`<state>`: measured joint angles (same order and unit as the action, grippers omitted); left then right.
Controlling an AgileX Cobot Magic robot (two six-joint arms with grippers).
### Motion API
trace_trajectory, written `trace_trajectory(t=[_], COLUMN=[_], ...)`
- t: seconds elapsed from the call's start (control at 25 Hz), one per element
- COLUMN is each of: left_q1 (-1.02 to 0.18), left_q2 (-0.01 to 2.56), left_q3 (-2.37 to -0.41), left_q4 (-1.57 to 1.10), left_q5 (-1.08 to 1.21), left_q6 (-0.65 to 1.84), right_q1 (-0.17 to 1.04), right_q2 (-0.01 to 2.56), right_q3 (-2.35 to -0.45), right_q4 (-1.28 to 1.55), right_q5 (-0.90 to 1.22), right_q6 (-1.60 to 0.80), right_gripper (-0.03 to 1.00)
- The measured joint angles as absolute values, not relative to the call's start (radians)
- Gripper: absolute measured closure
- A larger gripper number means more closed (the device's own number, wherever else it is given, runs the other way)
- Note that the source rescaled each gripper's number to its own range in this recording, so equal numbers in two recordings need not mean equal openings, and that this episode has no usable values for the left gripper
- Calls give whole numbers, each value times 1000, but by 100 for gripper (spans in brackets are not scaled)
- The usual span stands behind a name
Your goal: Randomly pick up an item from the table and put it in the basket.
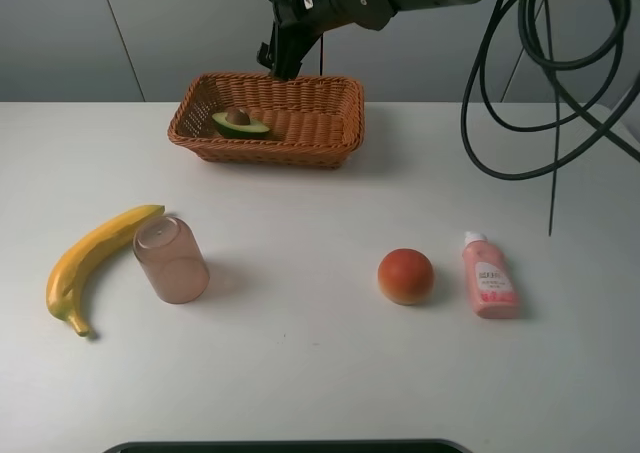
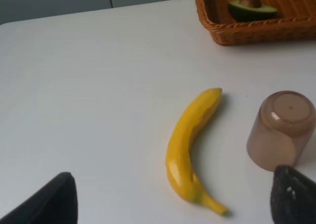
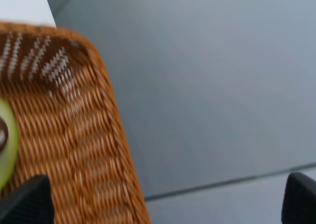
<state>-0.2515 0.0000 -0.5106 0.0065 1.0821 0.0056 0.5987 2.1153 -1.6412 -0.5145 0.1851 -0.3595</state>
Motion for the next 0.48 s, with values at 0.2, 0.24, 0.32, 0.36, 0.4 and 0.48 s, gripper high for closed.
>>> trace_trajectory(t=[0.2,0.24,0.32,0.36,0.4,0.48], left_q1=[-251,-251,-251,-251,-251,-251], left_q2=[0,0,0,0,0,0], left_q3=[-511,-511,-511,-511,-511,-511], left_q4=[6,6,6,6,6,6], left_q5=[1082,1082,1082,1082,1082,1082], left_q6=[6,6,6,6,6,6], right_q1=[599,597,590,583,578,563], right_q2=[2020,2003,1958,1933,1910,1852], right_q3=[-1641,-1641,-1641,-1641,-1641,-1641], right_q4=[-584,-591,-600,-609,-616,-635], right_q5=[429,468,520,546,565,613], right_q6=[-323,-287,-193,-136,-89,-7], right_gripper=[-3,-3,-3,-3,-3,-3])
